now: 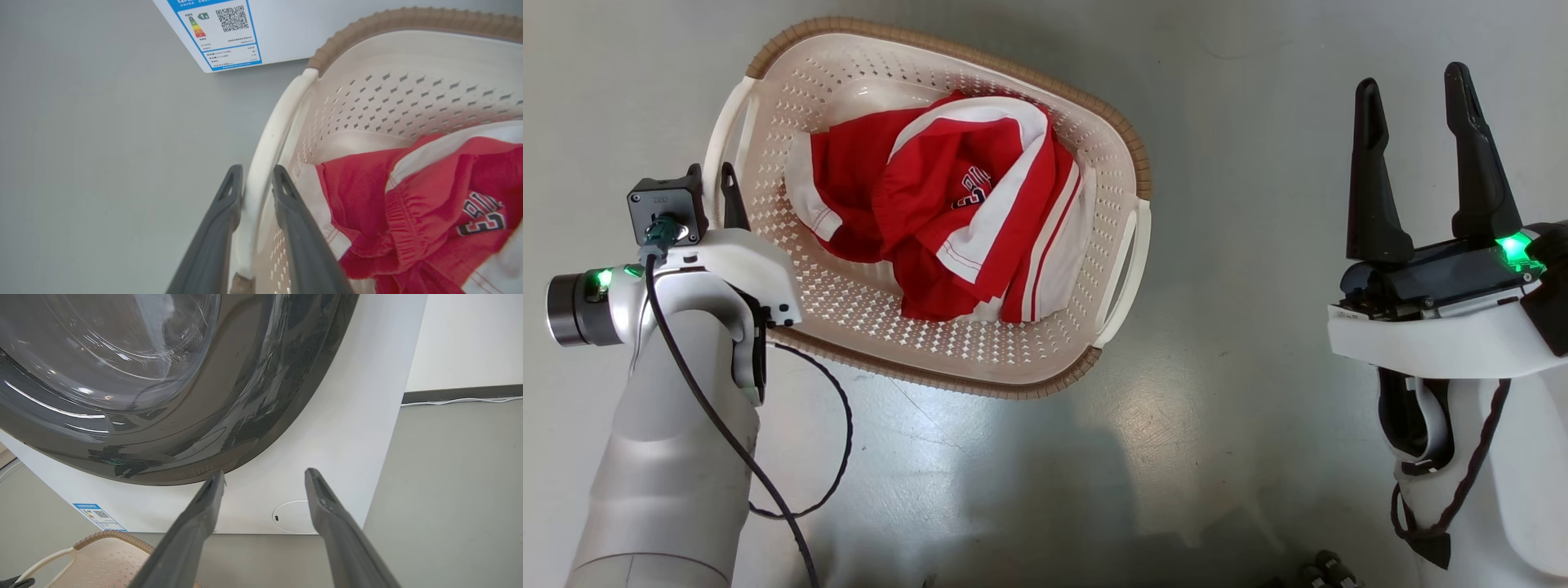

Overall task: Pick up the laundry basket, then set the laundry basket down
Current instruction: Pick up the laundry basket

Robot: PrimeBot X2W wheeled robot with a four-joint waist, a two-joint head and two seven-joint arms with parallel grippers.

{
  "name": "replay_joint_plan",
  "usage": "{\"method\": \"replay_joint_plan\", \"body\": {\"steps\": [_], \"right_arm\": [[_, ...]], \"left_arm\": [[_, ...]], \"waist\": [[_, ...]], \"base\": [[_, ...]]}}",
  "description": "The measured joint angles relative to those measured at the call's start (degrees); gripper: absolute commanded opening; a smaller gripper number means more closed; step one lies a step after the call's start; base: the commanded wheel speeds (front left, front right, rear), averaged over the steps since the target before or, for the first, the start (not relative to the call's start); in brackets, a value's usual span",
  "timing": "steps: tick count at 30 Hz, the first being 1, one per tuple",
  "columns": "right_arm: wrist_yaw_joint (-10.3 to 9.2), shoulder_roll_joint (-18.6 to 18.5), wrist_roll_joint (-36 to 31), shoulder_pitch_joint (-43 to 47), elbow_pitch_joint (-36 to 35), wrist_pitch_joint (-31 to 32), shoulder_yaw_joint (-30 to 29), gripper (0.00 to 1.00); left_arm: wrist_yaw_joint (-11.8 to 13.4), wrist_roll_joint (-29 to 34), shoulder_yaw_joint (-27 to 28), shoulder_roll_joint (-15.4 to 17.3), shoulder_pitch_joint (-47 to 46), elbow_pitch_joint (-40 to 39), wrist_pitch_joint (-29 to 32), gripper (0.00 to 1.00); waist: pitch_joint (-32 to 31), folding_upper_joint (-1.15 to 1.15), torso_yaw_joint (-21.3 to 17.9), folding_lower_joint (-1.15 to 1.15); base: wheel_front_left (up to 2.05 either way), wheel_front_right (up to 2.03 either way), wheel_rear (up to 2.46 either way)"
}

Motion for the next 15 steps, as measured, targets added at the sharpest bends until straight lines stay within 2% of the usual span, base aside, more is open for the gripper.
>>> {"method": "replay_joint_plan", "body": {"steps": [5, 9, 15], "right_arm": [[0.0, 0.0, 0.0, -0.01, 0.01, 0.0, 0.0, 1.0], [0.0, 0.0, 0.01, -0.02, 0.05, 0.0, 0.04, 1.0], [0.0, 0.0, 0.01, -0.04, 0.27, 0.0, 0.14, 1.0]], "left_arm": [[0.01, -0.52, 0.53, -0.32, -0.42, 0.66, -0.05, 0.27], [0.52, -0.63, 0.8, -0.75, -0.49, 0.96, -0.05, 0.15], [0.52, -1.02, 1.21, -1.4, -0.49, 1.23, -0.02, 0.16]], "waist": [[-0.06, 0.0, 0.14, 0.0], [-0.15, 0.0, 0.15, 0.0], [-0.4, 0.0, 0.07, 0.0]], "base": [[0.0, 0.0, 0.0], [0.0, 0.0, 0.0], [0.0, 0.0, 0.0]]}}
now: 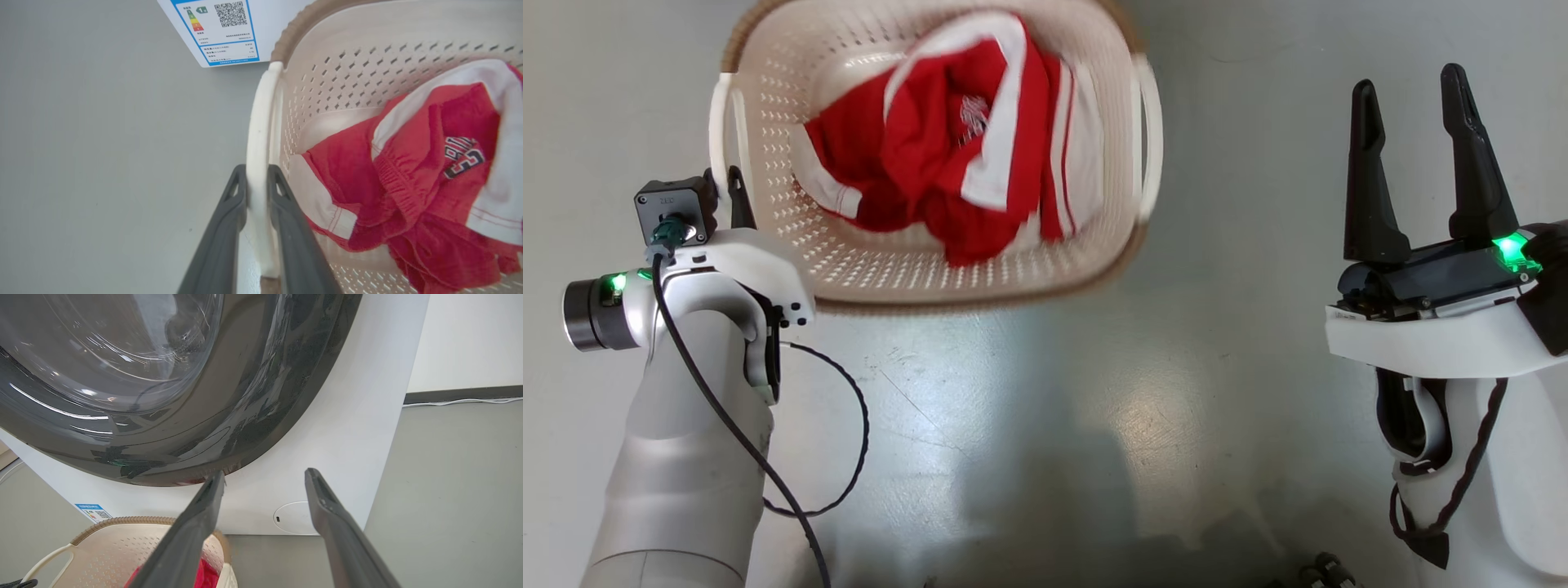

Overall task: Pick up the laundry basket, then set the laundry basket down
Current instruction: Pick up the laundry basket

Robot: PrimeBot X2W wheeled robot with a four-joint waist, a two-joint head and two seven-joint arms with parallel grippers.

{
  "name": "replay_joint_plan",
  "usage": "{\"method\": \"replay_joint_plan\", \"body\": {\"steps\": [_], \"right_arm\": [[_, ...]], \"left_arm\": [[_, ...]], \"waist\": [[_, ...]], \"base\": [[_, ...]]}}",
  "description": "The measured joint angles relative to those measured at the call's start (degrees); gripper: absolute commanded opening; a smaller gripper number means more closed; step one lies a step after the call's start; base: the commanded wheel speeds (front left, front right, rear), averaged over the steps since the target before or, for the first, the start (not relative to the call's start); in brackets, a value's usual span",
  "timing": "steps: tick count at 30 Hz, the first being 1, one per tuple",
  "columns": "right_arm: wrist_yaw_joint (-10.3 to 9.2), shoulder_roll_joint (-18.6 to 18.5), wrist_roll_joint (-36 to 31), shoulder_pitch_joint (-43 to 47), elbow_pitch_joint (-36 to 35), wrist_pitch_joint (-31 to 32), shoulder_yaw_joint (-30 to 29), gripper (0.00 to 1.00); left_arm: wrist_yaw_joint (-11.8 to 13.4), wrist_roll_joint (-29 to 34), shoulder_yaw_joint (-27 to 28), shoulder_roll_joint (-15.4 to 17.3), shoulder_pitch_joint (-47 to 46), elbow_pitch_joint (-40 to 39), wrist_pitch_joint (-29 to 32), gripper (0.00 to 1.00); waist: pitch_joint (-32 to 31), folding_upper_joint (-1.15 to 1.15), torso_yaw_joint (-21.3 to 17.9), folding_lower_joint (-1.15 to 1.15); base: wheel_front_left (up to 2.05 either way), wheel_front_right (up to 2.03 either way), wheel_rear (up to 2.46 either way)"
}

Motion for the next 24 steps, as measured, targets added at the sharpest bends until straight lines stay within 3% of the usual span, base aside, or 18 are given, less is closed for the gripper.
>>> {"method": "replay_joint_plan", "body": {"steps": [9, 14, 24], "right_arm": [[0.0, 0.0, 0.04, -0.02, 0.49, 0.0, 0.12, 1.0], [0.0, 0.0, 0.1, -0.03, 0.71, 0.0, 0.11, 1.0], [0.0, 0.0, 0.16, -0.23, 1.04, 0.0, 0.58, 1.0]], "left_arm": [[0.51, -0.34, 0.11, -0.14, 0.0, -0.18, 0.02, 0.26], [0.51, 0.12, -0.4, -0.05, 0.07, -1.44, 0.03, 0.16], [0.67, 0.27, -0.75, -0.47, 2.55, -2.61, 0.02, 0.11]], "waist": [[-0.34, 0.0, -0.19, 0.0], [-0.6, 0.0, -0.17, 0.0], [-1.35, 0.0, -0.21, 0.0]], "base": [[0.0, 0.0, 0.0], [0.0, 0.0, 0.0], [0.0, 0.0, 0.0]]}}
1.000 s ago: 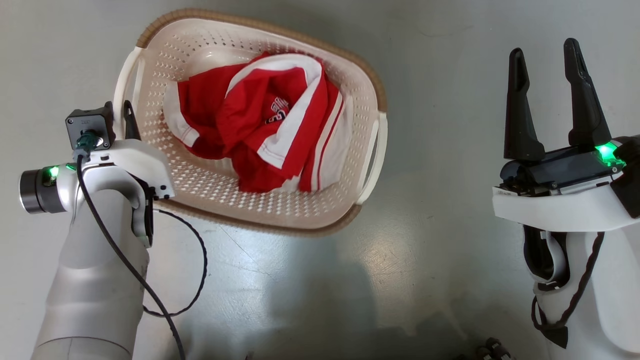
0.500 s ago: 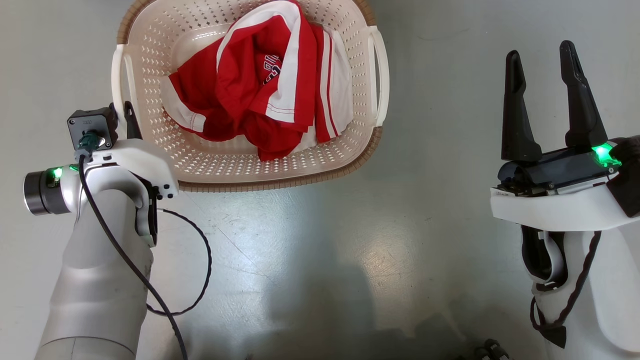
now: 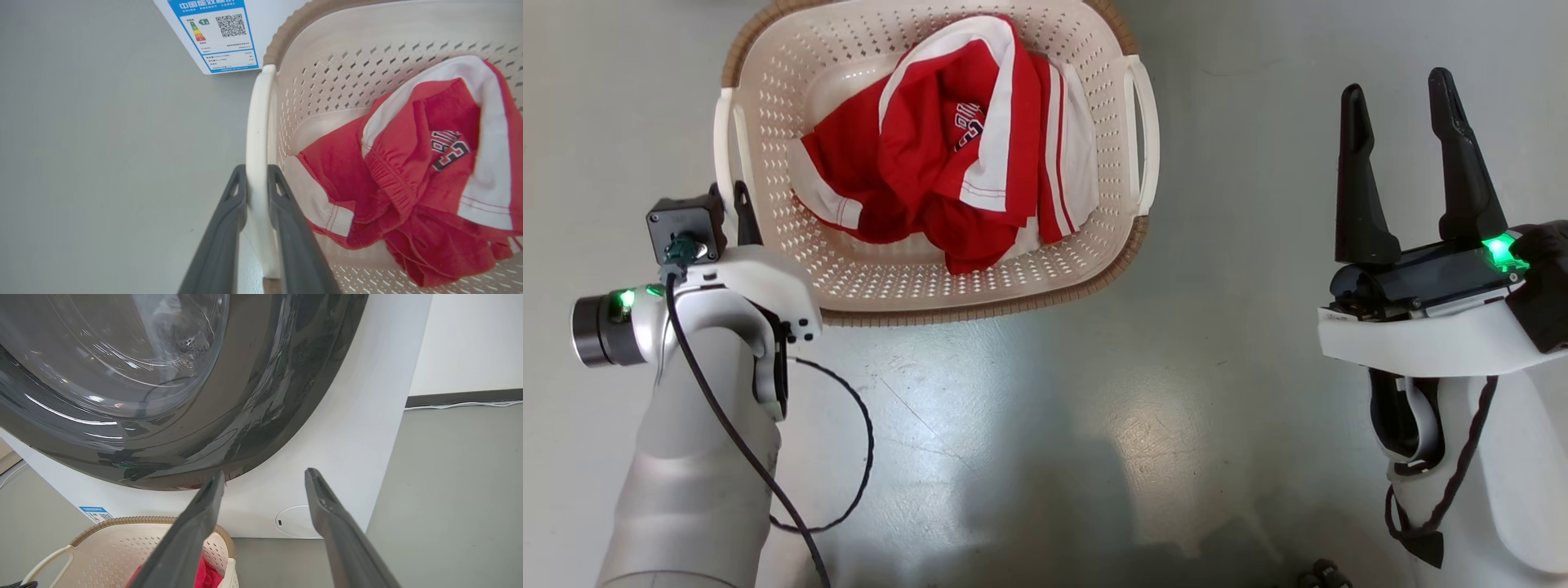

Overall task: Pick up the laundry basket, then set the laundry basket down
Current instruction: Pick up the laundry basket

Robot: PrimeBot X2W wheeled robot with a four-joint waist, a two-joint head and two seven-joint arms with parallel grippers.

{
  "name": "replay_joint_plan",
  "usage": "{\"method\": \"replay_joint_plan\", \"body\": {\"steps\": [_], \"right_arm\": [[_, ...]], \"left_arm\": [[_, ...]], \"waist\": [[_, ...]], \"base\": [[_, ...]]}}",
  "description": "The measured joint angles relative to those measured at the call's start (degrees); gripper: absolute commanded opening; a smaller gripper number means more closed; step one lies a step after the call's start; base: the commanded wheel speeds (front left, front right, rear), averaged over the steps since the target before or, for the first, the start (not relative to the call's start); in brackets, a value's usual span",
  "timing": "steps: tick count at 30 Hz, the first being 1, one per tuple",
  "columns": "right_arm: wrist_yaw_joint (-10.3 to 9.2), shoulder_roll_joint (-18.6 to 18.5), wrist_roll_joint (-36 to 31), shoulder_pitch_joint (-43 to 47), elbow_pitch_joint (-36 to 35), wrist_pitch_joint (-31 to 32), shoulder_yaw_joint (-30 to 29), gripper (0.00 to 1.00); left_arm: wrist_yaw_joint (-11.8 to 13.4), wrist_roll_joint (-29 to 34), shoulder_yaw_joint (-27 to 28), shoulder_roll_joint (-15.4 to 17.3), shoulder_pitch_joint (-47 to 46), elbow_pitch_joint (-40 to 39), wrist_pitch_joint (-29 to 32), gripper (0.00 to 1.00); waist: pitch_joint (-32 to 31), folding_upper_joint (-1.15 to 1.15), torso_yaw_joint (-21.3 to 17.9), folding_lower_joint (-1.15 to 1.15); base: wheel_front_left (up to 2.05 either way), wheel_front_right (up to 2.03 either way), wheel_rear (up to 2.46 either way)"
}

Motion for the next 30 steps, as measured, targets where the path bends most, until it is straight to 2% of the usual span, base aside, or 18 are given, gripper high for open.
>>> {"method": "replay_joint_plan", "body": {"steps": [6, 23, 27, 28, 30], "right_arm": [[0.0, -0.01, 0.02, -0.03, 0.27, 0.0, 0.11, 1.0], [0.0, -0.01, 0.55, -0.66, 0.38, 0.0, 0.29, 1.0], [0.0, -0.01, 0.58, -0.66, 0.4, 0.0, 0.33, 1.0], [0.0, -0.01, 0.6, -0.66, 0.4, 0.0, 0.34, 1.0], [0.0, -0.01, 0.6, -0.66, 0.41, 0.0, 0.34, 1.0]], "left_arm": [[-0.01, 0.0, -0.37, -0.48, 1.91, -0.31, 0.01, 0.02], [0.34, -0.74, 0.35, -1.34, 2.89, 1.29, 0.0, 0.04], [0.34, -0.74, 0.36, -1.29, 2.88, 1.65, 0.0, 0.11], [0.34, -0.74, 0.41, -1.27, 2.88, 1.76, 0.0, 0.2], [0.34, -0.74, 0.48, -1.25, 2.87, 1.9, -0.05, 0.31]], "waist": [[-0.47, 0.0, -0.19, 0.0], [-1.1, 0.0, -0.74, 0.0], [-1.19, 0.0, -0.89, 0.0], [-1.21, 0.0, -0.95, 0.0], [-1.26, 0.0, -1.03, 0.0]], "base": [[0.0, 0.0, 0.0], [0.0, 0.0, 0.0], [0.0, 0.0, 0.0], [0.0, 0.0, 0.0], [0.0, 0.0, 0.0]]}}
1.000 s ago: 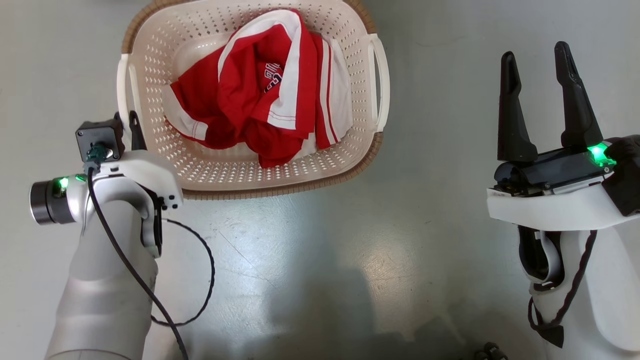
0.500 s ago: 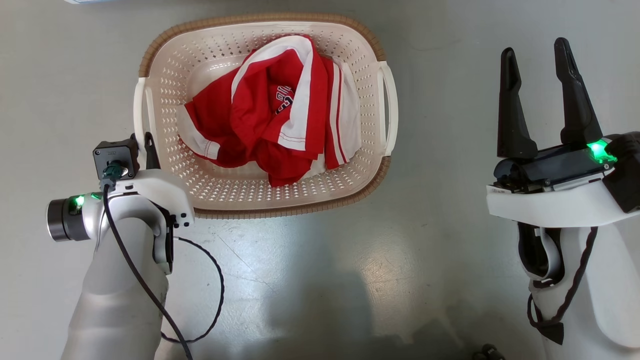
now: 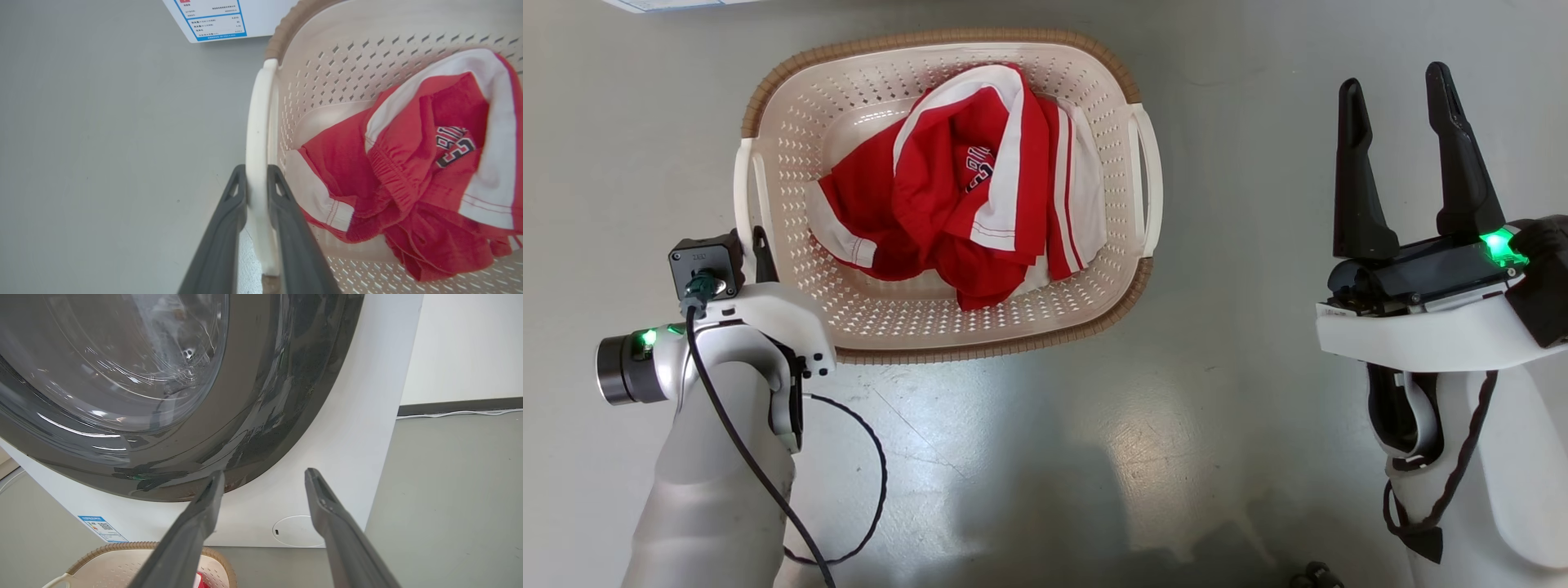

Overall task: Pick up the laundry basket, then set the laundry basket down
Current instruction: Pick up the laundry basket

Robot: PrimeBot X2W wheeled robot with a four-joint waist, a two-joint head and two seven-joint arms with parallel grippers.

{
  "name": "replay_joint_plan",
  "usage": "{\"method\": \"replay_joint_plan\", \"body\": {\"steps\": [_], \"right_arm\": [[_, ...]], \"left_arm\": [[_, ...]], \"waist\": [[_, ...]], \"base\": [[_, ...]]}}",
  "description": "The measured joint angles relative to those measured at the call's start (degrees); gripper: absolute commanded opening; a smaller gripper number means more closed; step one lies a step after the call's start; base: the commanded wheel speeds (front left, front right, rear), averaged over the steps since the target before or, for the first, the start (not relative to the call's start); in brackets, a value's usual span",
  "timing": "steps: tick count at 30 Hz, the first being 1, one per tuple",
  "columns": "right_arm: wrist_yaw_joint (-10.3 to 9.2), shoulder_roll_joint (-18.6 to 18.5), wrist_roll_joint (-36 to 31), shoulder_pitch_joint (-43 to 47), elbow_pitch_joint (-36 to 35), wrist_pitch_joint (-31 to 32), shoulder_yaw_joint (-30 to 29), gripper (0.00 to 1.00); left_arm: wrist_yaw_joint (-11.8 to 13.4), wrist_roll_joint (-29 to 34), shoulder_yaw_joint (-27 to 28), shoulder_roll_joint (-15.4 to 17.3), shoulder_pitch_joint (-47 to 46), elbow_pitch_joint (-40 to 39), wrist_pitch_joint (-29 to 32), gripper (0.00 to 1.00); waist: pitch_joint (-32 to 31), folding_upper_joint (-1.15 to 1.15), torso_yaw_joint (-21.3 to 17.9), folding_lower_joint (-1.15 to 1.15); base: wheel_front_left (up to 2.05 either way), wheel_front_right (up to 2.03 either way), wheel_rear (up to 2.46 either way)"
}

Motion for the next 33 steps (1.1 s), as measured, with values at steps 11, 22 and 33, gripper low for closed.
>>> {"method": "replay_joint_plan", "body": {"steps": [11, 22, 33], "right_arm": [[0.0, 0.0, 0.02, 0.0, 0.16, 0.0, 0.0, 1.0], [0.0, 0.0, 0.04, 0.0, 0.77, 0.0, 0.01, 1.0], [0.0, 0.0, 0.45, 0.04, 1.76, 0.0, -0.12, 1.0]], "left_arm": [[0.08, -0.16, 0.49, -0.14, -0.21, 1.38, 0.01, 1.0], [0.23, -0.15, 0.67, -0.01, 0.16, -2.16, 0.01, 1.0], [-0.01, 1.11, 0.19, -0.3, 6.82, -17.37, 0.01, 1.0]], "waist": [[-0.3, 0.0, -0.06, 0.0], [-1.46, 0.0, -0.04, 0.0], [-5.84, 0.0, 0.25, 0.0]], "base": [[0.0, 0.0, 0.0], [0.0, 0.0, 0.0], [0.0, 0.0, 0.0]]}}
